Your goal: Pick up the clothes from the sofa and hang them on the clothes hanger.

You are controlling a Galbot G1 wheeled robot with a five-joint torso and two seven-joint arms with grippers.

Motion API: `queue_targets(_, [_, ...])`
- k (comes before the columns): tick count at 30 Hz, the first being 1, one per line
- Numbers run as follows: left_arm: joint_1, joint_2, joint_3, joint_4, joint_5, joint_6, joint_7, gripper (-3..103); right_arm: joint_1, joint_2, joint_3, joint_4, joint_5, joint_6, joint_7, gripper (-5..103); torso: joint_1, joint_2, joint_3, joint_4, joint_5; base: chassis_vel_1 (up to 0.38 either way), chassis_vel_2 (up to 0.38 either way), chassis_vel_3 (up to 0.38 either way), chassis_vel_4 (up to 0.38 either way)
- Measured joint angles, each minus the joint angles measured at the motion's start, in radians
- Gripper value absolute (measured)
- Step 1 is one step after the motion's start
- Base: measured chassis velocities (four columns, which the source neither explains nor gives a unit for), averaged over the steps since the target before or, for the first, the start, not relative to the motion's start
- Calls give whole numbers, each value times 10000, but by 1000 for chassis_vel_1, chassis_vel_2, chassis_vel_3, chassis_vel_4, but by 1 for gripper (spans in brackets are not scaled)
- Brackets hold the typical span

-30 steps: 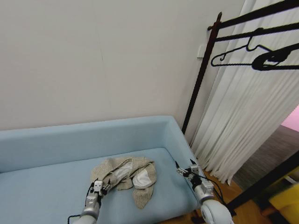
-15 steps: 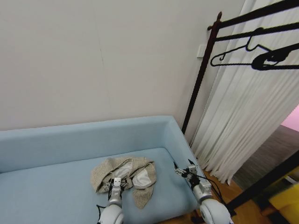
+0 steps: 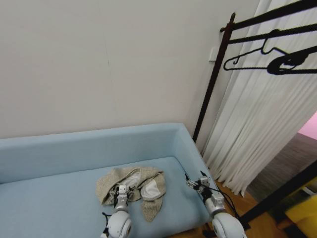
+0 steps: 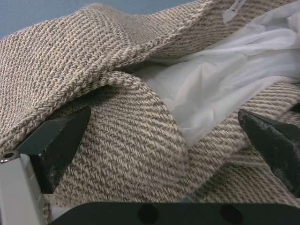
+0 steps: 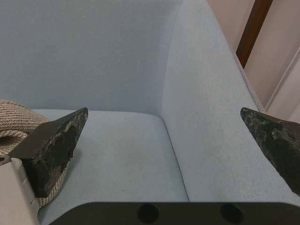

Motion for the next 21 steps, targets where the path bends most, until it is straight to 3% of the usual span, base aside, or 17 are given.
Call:
queue_targets(3, [-232,-40,-110,282,-34,-47,-90,103,-20,-33,56,-20,5,10,-6,100,0,0,-1,0,0,0,0,0,0])
queue_targets(10, [-594,-105,-261,655,-125,-84,-121,94,-76,-50,99,-41,12,47,-11,100,0,0,-1,0,1,0,0,0,0])
queue_targets(14, [-697,-198,-275,927,-159,-109,-129,74,-90,-42,108,-49,14,69,-13,100,0,0,-1,0,0,0,0,0,0])
queue_targets(17, [-687,-230,-309,984,-171,-133,-137,69,-89,-58,127,-66,20,79,-13,100,0,0,-1,0,1,0,0,0,0])
queue_targets(20, [-643,-233,-396,1024,-226,-179,-148,53,-81,-92,151,-92,42,85,-10,100,0,0,-1,0,1,0,0,0,0])
queue_targets(21, [-643,-233,-396,1024,-226,-179,-148,53,-81,-92,151,-92,42,85,-10,100,0,0,-1,0,1,0,0,0,0])
